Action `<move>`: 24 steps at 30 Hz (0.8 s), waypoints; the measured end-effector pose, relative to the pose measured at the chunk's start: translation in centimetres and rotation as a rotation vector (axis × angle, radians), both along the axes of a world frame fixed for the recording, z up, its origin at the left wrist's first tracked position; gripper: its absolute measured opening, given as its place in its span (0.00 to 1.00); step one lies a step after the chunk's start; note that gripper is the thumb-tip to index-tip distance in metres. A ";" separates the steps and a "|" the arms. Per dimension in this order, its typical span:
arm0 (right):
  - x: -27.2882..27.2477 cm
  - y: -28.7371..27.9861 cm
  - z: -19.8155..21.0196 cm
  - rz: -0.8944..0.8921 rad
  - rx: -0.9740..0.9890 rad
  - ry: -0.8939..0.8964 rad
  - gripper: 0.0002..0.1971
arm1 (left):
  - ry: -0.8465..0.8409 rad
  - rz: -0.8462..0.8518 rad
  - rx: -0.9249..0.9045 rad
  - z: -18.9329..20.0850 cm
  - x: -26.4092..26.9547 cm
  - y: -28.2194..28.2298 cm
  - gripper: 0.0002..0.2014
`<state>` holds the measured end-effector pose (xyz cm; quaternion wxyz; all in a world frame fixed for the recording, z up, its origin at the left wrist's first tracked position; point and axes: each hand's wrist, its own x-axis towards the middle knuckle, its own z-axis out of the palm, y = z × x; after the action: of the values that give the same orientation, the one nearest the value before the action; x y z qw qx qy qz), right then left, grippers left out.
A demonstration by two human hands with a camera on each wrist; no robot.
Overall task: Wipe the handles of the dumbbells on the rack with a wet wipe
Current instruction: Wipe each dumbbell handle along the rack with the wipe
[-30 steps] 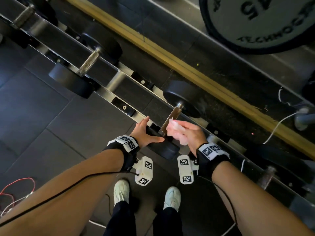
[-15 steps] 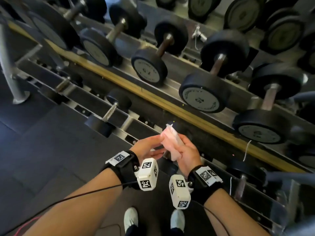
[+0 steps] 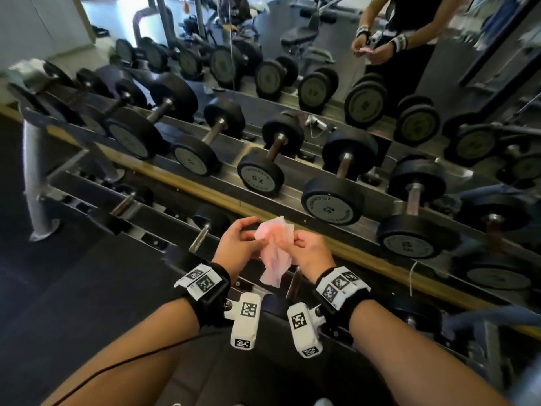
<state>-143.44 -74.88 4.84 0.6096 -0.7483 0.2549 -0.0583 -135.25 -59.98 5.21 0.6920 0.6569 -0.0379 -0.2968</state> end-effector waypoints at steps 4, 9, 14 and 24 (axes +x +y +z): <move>0.0 0.4 1.1 0.010 0.110 -0.022 0.03 | -0.043 0.023 -0.010 0.7 0.6 1.3 0.29; -0.6 0.8 2.0 0.023 0.207 -0.057 0.05 | -0.128 0.079 0.001 1.5 0.1 1.8 0.24; -0.3 0.7 2.6 -0.016 0.221 -0.096 0.05 | -0.542 -0.051 0.180 2.5 -1.1 1.4 0.13; 0.5 1.0 2.5 -0.044 -0.023 -0.106 0.03 | -0.403 -0.050 0.265 2.3 -1.0 0.3 0.06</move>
<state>-142.98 -73.90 7.35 0.6122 -0.7454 0.2380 -0.1143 -136.24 -59.63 7.51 0.5707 0.7868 -0.1521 -0.1793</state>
